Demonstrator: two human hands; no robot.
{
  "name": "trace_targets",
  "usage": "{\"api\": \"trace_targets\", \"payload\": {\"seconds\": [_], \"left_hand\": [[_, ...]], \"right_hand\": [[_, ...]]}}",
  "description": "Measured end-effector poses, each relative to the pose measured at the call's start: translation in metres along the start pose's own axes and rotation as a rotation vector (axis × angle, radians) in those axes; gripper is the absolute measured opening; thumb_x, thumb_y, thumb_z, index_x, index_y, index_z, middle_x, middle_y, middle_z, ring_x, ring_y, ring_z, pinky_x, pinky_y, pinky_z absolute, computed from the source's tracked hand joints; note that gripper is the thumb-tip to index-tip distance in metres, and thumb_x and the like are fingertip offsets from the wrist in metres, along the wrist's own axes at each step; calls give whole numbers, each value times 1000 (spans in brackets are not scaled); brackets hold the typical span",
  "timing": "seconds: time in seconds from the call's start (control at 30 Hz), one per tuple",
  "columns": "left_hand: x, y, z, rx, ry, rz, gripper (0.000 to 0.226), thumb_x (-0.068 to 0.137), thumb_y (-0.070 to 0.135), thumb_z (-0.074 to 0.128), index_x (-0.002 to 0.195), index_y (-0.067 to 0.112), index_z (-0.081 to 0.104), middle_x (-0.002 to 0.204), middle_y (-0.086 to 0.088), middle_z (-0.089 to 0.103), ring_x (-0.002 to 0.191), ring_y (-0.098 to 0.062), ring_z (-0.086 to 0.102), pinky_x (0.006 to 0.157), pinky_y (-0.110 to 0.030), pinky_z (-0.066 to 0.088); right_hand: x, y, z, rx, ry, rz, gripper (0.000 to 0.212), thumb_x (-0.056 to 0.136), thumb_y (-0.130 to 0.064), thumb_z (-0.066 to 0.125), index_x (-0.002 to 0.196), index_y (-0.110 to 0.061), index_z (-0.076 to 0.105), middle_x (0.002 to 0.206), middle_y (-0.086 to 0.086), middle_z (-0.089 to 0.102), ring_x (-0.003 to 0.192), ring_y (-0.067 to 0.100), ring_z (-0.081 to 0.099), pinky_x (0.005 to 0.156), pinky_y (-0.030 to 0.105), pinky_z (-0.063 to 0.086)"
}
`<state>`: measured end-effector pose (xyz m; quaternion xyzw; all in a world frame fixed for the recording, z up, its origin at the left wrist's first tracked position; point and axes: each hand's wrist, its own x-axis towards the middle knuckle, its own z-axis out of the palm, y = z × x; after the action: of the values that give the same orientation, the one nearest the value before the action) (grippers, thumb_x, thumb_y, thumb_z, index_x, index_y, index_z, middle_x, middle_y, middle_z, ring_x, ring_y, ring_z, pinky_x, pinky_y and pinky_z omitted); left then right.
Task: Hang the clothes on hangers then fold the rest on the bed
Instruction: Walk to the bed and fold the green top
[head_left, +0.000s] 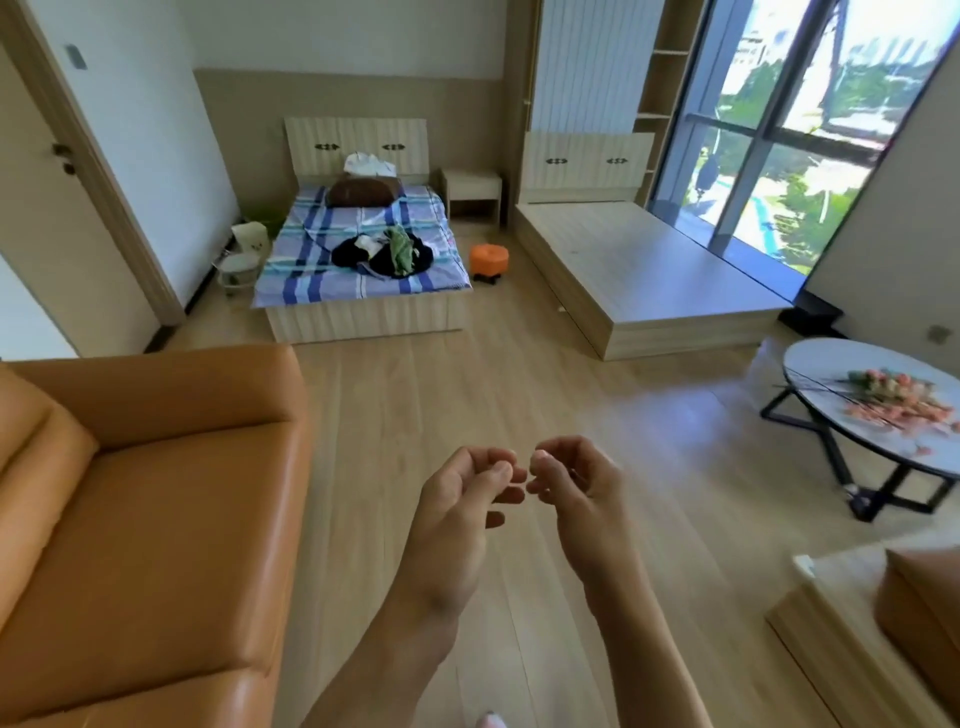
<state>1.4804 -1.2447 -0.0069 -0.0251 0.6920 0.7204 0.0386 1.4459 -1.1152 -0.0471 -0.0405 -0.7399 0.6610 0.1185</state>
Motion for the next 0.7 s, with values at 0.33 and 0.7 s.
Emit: {"api": "trace_targets", "payload": {"seconds": [0.33, 0.7], "left_hand": [[276, 56, -32, -28, 179, 82, 20, 102, 21, 50, 102, 19, 70, 98, -1, 74, 100, -21, 69, 95, -44, 49], [622, 92, -51, -107, 106, 148, 19, 103, 21, 51, 104, 16, 69, 102, -6, 74, 99, -23, 70, 93, -44, 50]], "right_hand": [[286, -16, 78, 40, -108, -49, 4, 95, -16, 65, 93, -15, 69, 83, 5, 71, 73, 16, 70, 69, 27, 56], [593, 17, 155, -54, -45, -51, 4, 96, -16, 66, 92, -17, 68, 81, 1, 69, 74, 18, 68, 69, 28, 52]]}}
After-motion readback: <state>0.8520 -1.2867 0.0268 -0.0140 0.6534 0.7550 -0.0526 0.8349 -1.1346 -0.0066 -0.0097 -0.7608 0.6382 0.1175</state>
